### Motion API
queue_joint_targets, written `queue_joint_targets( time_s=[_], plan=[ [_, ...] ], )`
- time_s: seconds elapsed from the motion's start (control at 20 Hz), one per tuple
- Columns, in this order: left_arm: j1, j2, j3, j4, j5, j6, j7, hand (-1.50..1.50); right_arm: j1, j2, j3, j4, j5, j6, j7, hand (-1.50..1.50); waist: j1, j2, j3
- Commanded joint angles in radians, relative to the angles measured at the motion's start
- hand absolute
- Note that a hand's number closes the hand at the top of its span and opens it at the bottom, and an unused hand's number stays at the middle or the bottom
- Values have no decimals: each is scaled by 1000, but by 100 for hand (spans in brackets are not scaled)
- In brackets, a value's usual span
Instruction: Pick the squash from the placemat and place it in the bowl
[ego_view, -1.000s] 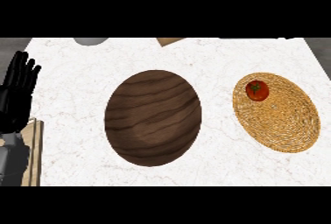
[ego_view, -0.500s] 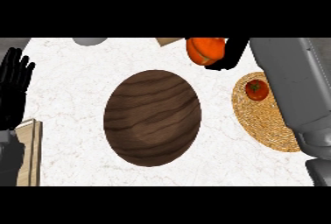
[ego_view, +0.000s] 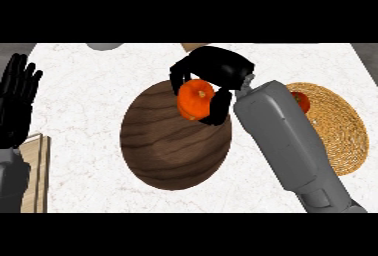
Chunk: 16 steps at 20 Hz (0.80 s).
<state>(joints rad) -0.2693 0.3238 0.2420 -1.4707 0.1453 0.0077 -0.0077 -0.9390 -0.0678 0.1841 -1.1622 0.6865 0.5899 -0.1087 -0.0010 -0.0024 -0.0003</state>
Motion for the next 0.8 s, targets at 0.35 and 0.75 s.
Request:
queue_joint_targets(
  time_s=[0.35, 0.75],
  plan=[
    [20, -46, -35, -16, -27, 10, -28, 0, 149, 67, 129, 133, -163, -204, 152, -150, 16, 4, 0],
    [25, -29, -22, -28, -12, -4, 0, 0, 123, 68, -29, 256, -335, -408, -66, -150, 20, 8, 1]
  ],
)
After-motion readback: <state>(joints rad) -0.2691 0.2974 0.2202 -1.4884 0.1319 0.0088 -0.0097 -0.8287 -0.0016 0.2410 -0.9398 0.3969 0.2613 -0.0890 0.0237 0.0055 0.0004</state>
